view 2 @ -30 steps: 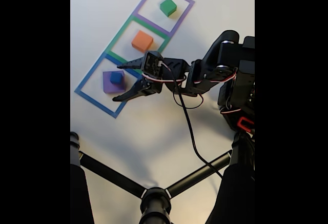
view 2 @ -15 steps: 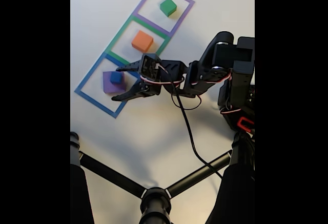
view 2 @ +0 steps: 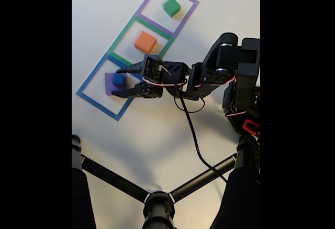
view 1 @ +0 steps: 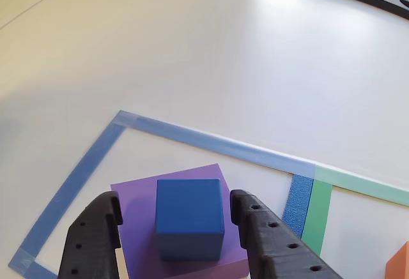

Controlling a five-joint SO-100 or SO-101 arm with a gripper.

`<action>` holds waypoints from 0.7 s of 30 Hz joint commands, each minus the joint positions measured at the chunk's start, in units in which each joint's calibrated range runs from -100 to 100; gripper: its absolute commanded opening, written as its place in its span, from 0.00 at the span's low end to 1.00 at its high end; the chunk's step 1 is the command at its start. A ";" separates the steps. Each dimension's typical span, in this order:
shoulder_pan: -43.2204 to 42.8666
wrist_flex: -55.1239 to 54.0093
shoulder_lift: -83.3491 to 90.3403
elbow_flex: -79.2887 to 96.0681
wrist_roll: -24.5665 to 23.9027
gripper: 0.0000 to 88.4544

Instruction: Tower of hanoi

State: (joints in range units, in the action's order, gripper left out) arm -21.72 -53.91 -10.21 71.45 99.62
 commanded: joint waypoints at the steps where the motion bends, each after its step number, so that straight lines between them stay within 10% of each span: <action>1: -0.28 -1.17 0.36 -0.80 0.38 0.16; 21: -0.81 -0.93 -0.04 -0.89 0.38 0.06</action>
State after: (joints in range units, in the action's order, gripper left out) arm -21.72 -53.91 -11.31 71.45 99.62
